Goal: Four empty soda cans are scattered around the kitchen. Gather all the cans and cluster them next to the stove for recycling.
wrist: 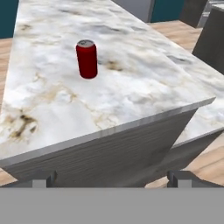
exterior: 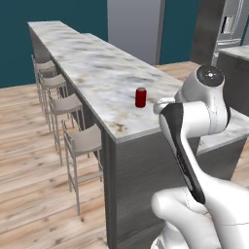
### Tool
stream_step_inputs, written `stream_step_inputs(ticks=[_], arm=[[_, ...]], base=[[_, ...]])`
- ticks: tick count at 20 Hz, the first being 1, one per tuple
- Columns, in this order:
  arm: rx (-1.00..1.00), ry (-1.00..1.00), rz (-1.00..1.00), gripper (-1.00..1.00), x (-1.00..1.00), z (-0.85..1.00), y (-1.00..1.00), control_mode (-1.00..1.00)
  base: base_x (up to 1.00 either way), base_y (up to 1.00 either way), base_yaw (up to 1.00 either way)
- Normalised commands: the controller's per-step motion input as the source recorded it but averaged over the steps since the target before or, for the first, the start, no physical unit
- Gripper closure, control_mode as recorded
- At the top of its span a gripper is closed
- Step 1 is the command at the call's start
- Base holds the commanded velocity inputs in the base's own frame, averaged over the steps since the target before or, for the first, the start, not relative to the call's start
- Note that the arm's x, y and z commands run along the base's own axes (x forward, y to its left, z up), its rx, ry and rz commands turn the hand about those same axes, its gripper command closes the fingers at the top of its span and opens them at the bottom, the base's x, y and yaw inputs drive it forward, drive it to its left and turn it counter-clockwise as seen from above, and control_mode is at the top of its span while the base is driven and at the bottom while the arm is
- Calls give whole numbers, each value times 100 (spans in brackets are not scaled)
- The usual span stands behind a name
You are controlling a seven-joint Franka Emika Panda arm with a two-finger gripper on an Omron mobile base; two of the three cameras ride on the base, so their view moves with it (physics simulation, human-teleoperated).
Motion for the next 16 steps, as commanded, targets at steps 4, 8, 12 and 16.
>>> stream_step_inputs(ticks=[4,8,12,16], arm=[[-6,0,0,-100,10,25,25,-100],[-2,3,-1,-100,14,27,9,-100],[0,8,-1,-100,18,24,11,-100],[3,15,0,-100,22,25,2,-100]], base=[[0,0,0],[0,0,0],[0,0,0],[0,0,0]])
